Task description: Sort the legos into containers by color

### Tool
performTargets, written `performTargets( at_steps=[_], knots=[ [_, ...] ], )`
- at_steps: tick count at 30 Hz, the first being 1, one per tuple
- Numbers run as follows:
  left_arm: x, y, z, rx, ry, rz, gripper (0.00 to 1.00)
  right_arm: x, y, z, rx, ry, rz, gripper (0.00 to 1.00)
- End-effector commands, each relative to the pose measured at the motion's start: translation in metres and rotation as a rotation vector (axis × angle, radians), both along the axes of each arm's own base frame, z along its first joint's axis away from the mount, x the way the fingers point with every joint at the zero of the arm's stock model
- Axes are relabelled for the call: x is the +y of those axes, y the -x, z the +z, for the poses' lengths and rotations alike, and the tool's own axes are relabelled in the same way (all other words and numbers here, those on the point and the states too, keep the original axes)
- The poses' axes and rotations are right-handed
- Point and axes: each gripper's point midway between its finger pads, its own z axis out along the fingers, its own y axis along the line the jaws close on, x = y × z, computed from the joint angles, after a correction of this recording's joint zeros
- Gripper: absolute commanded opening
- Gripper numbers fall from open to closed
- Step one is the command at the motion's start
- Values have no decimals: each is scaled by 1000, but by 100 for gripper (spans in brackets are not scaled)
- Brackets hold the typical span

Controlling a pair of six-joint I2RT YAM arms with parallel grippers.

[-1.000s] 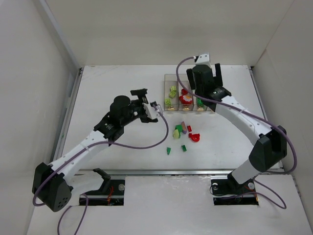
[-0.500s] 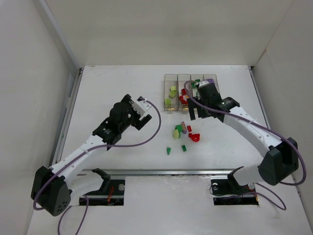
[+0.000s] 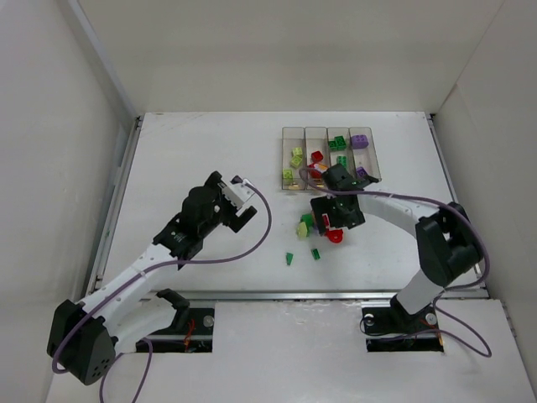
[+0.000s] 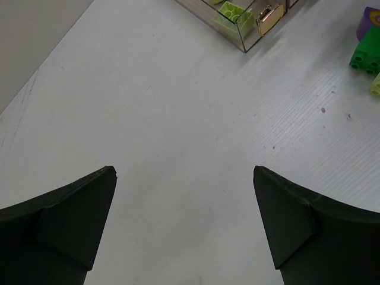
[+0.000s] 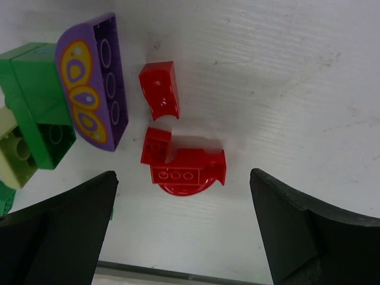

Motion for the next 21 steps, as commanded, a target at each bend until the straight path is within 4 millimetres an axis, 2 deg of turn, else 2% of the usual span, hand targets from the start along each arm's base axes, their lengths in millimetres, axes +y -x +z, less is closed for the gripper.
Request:
performTargets(
  at_steps=[1,4,7,10,11,14,15,19,21],
  knots=[
    [-4,0,15,-48,58,-8,100,14,-8,-11,-7,-37,21,98],
    [-4,0,15,-48,58,-8,100,17,-8,-21,17,-26,30,98],
    [-4,0,15,-48,58,-8,100,17,-14,-24,-1,-20,2,94],
    [-4,-1,17,-56,63,-8,100,13,-14,-31,0,2,-13,81],
    [-4,-1,17,-56,63,-8,100,13,-13,-34,9,7,-13,71],
    [-4,-1,17,-56,63,-8,100,12,-11,-34,18,10,-22,54],
    [-4,-1,17,-56,63,-8,100,12,-12,-31,9,4,-22,44],
    [-4,-1,17,-56,63,-8,100,7,-4,-16,0,20,-18,31],
    [-4,-1,17,-56,63,-8,100,6,-3,2,-9,19,-3,29]
  ],
)
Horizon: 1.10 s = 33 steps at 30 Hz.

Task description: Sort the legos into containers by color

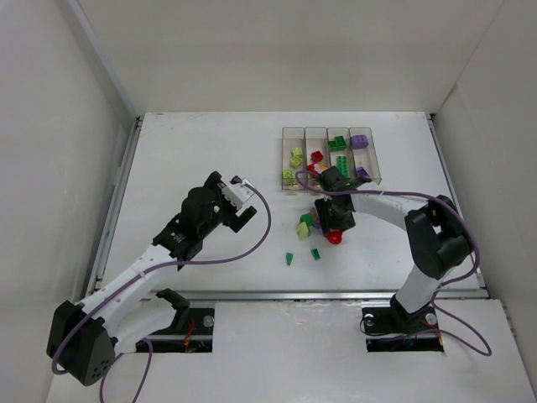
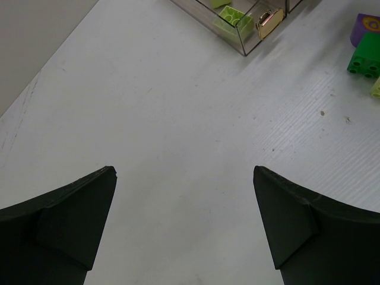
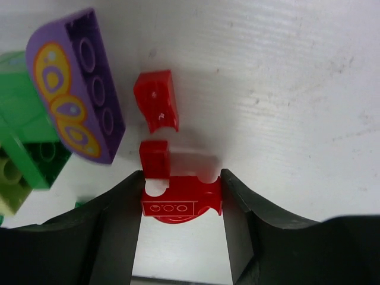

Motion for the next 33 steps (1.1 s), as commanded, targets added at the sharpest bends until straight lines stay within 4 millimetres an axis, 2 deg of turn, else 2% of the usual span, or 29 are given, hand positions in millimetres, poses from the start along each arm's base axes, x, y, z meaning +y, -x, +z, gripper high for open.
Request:
performTargets(
  at_steps=[1,2,4,5,6,8,9,11,12,13,15,16,17,19,20,21,22,23,24,25,28,29,30,31,32,33],
  knots=[
    [-4,-1,14,-45,52,-6,100,7,3,35,-43,-17,34,27],
    [-3,0,10,-37,47,-6,100,14,2,55,-64,-42,62,27],
    [-3,-1,7,-34,35,-9,100,23,-1,79,-106,-79,116,27],
    [-4,-2,10,-43,40,-9,100,26,-7,93,-145,-97,128,27],
    [-4,-2,10,-43,40,-9,100,32,-17,119,-217,-133,138,27],
    [-4,-2,10,-43,40,-9,100,39,-32,144,-297,-170,164,27],
    [-4,-2,10,-43,40,-9,100,50,-49,171,-390,-220,163,27],
    [-3,-1,5,-35,35,-9,100,49,-77,185,-474,-234,122,27],
    [-4,-1,2,-27,30,-9,100,42,-96,192,-518,-224,82,27],
    [-4,-1,2,-23,38,-6,100,47,-123,201,-579,-230,57,27],
    [-4,-1,2,-23,38,-6,100,36,-156,206,-646,-193,-10,27],
    [-4,-1,2,-23,38,-6,100,41,-181,208,-690,-198,-31,27],
    [-4,-2,-1,-15,33,-6,100,44,-193,207,-710,-192,-29,27],
    [-4,-1,-1,-10,40,-3,100,36,-220,204,-738,-182,-55,26],
    [-3,-2,-1,-12,38,6,100,37,-238,197,-741,-172,-70,26],
    [-3,-3,-4,-4,33,6,100,40,-245,194,-740,-171,-70,26],
    [-1,-4,-4,-5,33,15,100,35,-254,191,-741,-166,-84,26],
    [-2,-5,-5,1,42,20,100,31,-266,198,-763,-170,-99,29],
    [-2,-5,-5,1,42,20,100,34,-272,181,-739,-159,-97,30],
    [-2,-5,-10,16,45,24,100,31,-279,181,-743,-157,-106,36],
    [-4,-8,-9,7,51,23,100,31,-290,163,-724,-155,-108,52],
    [-4,-8,-9,7,51,23,100,31,-291,158,-716,-151,-107,67],
    [-4,-8,-12,16,45,24,100,30,-295,165,-733,-169,-108,72],
    [-4,-8,-13,20,52,27,100,32,-297,165,-734,-170,-89,76],
    [-3,-9,-16,27,44,36,100,33,-297,165,-732,-177,-84,85],
    [-3,-9,-16,27,44,36,100,38,-296,165,-725,-193,-53,88]
  ],
)
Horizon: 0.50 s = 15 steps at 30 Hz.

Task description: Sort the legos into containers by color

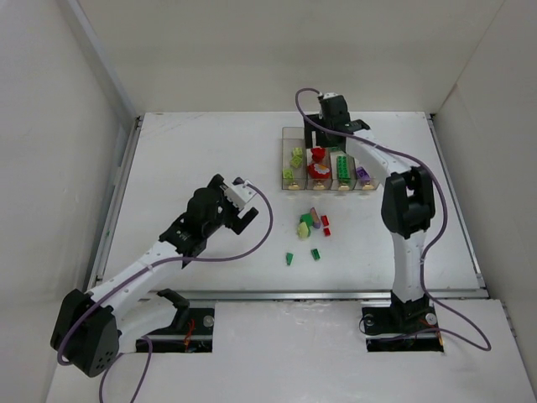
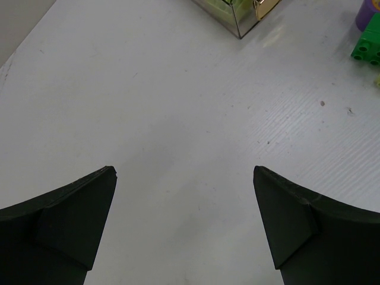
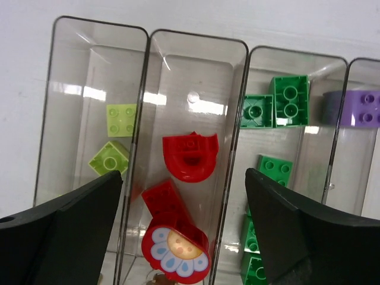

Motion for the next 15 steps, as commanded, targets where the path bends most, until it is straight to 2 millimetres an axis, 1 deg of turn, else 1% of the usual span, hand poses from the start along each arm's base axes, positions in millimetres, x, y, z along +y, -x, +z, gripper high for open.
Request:
performTargets(
  at_steps=[1,2,3,4,5,6,7,8,9,10,11,12,13,14,15],
  knots=[
    [-2,-6,8,-28,45,19,100,18,-22,59,-160,-69,69,90],
    [-3,-8,10,-29,46,19,100,18,-21,66,-170,-73,69,92],
    [-3,-8,10,-29,46,19,100,17,-20,64,-162,-70,69,92],
    [-3,-8,7,-22,41,19,100,15,-15,72,-163,-71,69,92],
    [-4,-10,12,-31,46,19,100,14,-12,78,-167,-64,75,92],
    [-4,-10,12,-31,46,19,100,12,-7,78,-159,-61,75,92],
    [-5,-11,17,-38,51,19,100,10,2,71,-136,-54,90,92],
    [-5,-11,17,-38,51,19,100,15,15,90,-160,-74,114,91],
    [-5,-11,17,-38,51,19,100,12,23,91,-157,-53,142,91],
    [-5,-11,17,-38,51,19,100,20,39,90,-143,-46,179,89],
    [-6,-9,15,-29,49,10,100,18,59,66,-78,-16,198,89],
    [-6,-9,15,-29,49,10,100,17,76,77,-88,-5,223,87],
    [-7,-8,13,-23,41,-4,100,20,90,71,-65,10,246,83],
    [-10,-6,13,-19,47,-20,100,31,109,63,-37,26,291,82],
    [-9,-5,8,-11,42,-20,100,29,136,46,25,47,315,80]
  ],
)
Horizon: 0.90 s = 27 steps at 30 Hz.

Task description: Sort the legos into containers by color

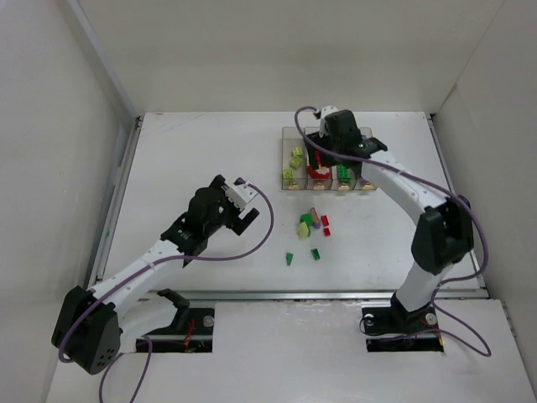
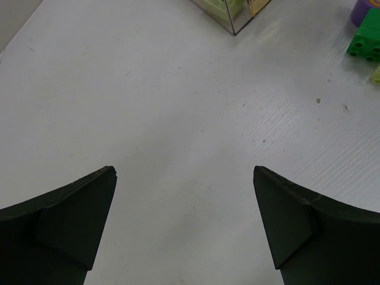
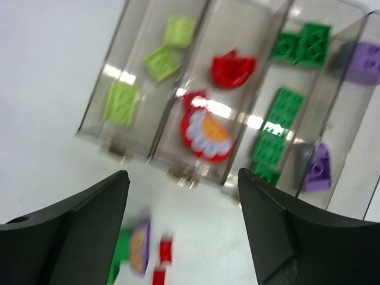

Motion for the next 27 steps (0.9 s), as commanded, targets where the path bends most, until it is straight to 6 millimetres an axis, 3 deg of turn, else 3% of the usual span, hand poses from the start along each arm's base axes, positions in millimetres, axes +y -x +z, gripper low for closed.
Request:
performTargets(
  at_steps=[1,3,6,11,18,21,27],
  knots=[
    [-8,-3,19,-41,55,-25,100,37,75,-11,68,62,197,79],
    [-9,-1,13,-28,51,-33,100,43,114,-38,147,114,266,79],
    [-8,0,14,-32,63,-30,100,79,167,-44,192,84,463,79],
    [7,-8,25,-80,105,97,100,96,215,-64,355,28,425,77],
    [44,-22,32,-157,137,353,100,110,249,-97,436,27,290,76],
    [43,-17,26,-181,130,374,100,112,260,-114,485,13,240,74],
    [46,-12,16,-185,124,401,100,114,271,-126,539,-26,181,62]
  ],
)
